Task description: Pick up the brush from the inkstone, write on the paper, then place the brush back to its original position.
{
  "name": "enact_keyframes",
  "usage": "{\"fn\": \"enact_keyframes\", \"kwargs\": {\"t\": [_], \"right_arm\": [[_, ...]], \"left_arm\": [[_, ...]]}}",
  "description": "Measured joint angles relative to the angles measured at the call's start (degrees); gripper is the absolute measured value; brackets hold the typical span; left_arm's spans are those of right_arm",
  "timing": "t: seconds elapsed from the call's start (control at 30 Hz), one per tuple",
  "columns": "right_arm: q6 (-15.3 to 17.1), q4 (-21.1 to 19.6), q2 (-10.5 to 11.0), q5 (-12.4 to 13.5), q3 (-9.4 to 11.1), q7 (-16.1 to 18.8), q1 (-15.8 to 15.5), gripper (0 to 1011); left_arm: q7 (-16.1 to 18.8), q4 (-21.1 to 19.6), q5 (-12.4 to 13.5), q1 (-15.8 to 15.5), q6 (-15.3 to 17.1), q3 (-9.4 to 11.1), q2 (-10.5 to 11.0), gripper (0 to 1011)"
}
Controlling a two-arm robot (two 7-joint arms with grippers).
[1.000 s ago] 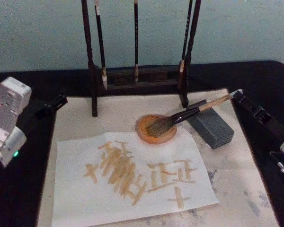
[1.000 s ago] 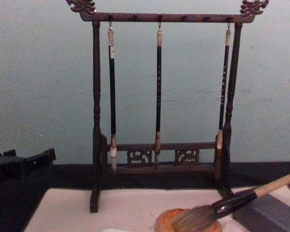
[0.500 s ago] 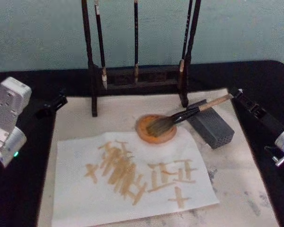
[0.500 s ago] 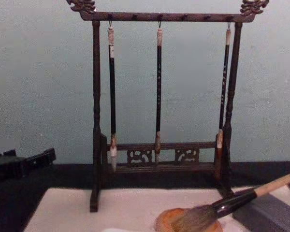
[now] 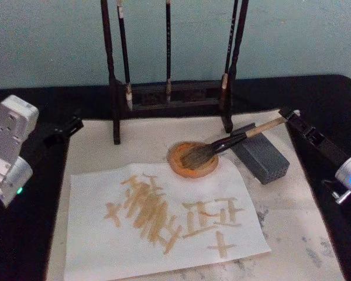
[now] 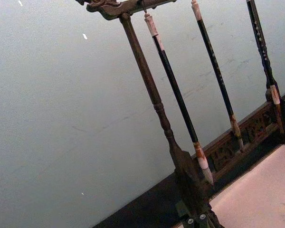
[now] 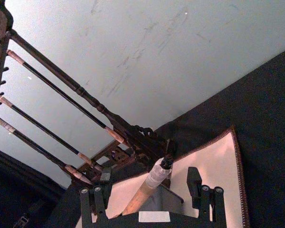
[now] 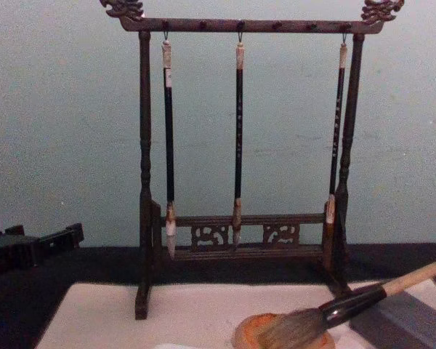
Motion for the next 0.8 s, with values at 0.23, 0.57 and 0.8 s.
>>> {"fn": "enact_keyframes", "kwargs": {"t": [0.23, 0.57, 0.8], "right_arm": [[0.21, 1.16, -0.09, 0.28, -0.94, 1.15, 0.88, 1008], [-0.2, 1.85, -0.18, 0.13, -1.63, 1.8, 1.56, 1008], [-0.22, 1.83, -0.17, 0.12, -1.6, 1.8, 1.56, 1008]], "left_arm": [[0.0, 0.0, 0.0, 0.0, 0.0, 0.0, 0.0, 1002], [0.0, 0.0, 0.0, 0.0, 0.0, 0.0, 0.0, 1002], [0.0, 0.0, 0.0, 0.0, 0.0, 0.0, 0.0, 1002]]}}
